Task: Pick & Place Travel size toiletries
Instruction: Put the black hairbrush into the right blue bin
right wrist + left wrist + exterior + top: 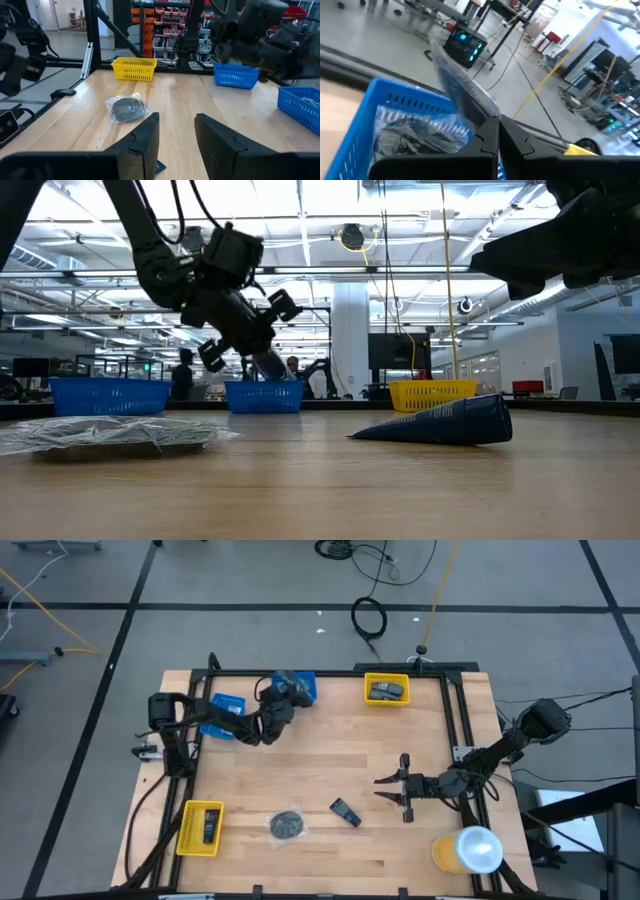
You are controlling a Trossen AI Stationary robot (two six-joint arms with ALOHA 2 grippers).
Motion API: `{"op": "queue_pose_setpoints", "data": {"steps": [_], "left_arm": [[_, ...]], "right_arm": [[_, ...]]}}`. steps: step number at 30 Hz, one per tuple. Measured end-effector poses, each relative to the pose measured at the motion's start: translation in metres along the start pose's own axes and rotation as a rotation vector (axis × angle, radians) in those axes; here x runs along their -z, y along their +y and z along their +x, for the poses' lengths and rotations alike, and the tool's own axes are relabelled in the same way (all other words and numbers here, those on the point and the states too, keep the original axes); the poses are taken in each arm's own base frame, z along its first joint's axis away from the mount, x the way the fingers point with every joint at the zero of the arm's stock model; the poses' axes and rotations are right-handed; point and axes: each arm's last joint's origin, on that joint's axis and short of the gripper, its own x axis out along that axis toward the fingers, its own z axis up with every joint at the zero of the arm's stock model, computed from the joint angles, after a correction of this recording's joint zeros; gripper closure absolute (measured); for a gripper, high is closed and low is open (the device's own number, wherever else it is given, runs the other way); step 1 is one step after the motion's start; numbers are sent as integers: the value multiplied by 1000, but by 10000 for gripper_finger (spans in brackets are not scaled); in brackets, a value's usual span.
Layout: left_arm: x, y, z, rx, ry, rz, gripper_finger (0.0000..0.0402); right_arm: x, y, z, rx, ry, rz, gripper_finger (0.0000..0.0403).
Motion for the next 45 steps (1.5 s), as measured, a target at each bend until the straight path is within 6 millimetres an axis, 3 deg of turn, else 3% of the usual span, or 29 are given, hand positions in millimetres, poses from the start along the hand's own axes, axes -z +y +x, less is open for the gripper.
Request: {"op": "queue_pose_setpoints", "data": {"steps": [6,12,17,25,31,36,45], "left_arm": [[23,15,6,-47,32,-77,391],[24,14,5,-34,57,-77,372],[14,5,2,33,104,-31,324],[-17,-11,-10,133,167,80,202],[-32,-14,-20,130,189,226,169],[-19,-5,-12,155,336,223,200],[-23,12,9,213,556,191,371]], "right_arm": [[0,0,0,-2,-2,3,287],[0,0,0,-3,1,6,287],[0,0,0,-3,2,8,287],[1,0,0,-4,12,28,287],[2,0,0,-4,16,37,287],[2,0,0,-3,16,37,287],[2,0,0,-3,19,35,287]]}}
